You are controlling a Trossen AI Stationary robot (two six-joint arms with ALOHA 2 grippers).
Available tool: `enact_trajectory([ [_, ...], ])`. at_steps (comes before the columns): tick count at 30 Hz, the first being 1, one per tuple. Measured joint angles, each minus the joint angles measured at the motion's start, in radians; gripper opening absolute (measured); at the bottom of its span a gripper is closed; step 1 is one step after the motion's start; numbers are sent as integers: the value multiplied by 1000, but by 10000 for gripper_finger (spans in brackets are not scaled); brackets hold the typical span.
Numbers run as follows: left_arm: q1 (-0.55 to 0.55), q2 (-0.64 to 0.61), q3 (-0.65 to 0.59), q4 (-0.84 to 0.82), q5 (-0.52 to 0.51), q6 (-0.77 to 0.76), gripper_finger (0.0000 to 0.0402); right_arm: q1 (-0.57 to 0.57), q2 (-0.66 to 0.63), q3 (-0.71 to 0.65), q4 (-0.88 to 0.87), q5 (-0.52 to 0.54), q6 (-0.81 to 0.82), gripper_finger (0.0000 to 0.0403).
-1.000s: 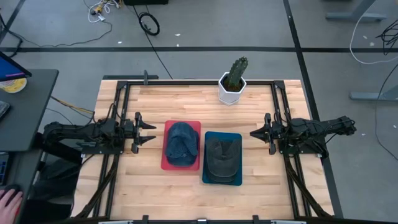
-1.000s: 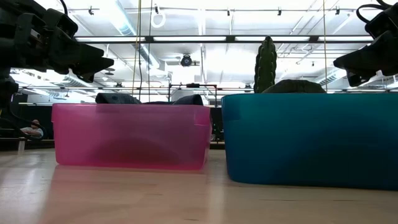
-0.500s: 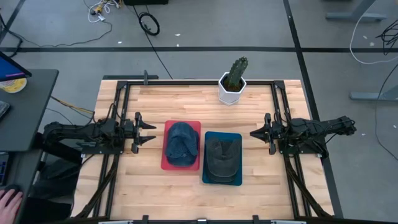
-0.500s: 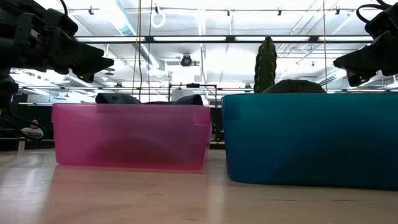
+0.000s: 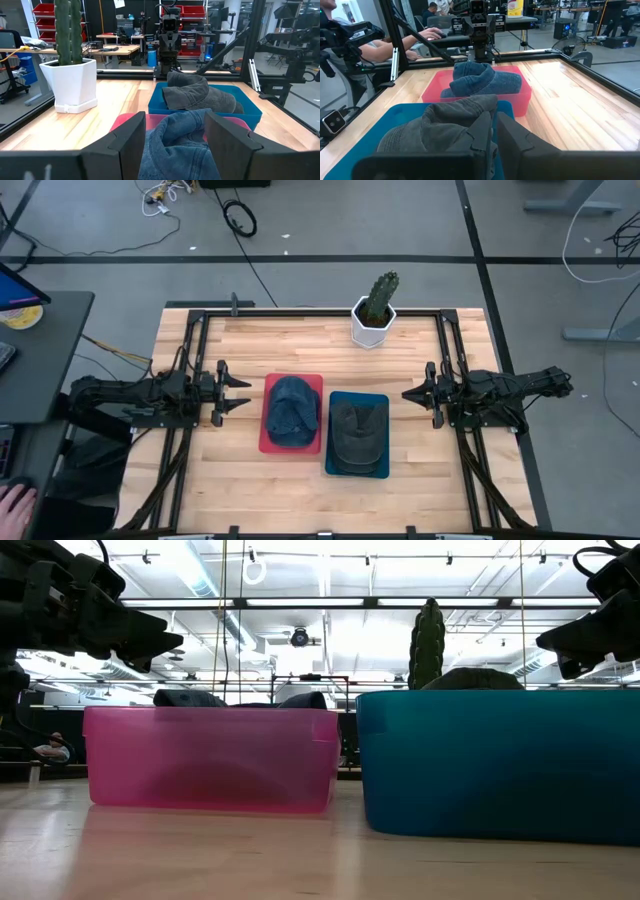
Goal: Pick & Place hat
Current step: Return to Home Position
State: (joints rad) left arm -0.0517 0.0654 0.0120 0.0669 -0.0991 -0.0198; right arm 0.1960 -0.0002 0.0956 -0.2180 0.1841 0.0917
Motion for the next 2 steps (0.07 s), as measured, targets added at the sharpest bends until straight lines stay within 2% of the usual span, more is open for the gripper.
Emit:
enact_trajectory([
  [2, 0, 0, 0, 0, 0, 0, 206, 0, 0, 0, 0, 0, 0, 36],
])
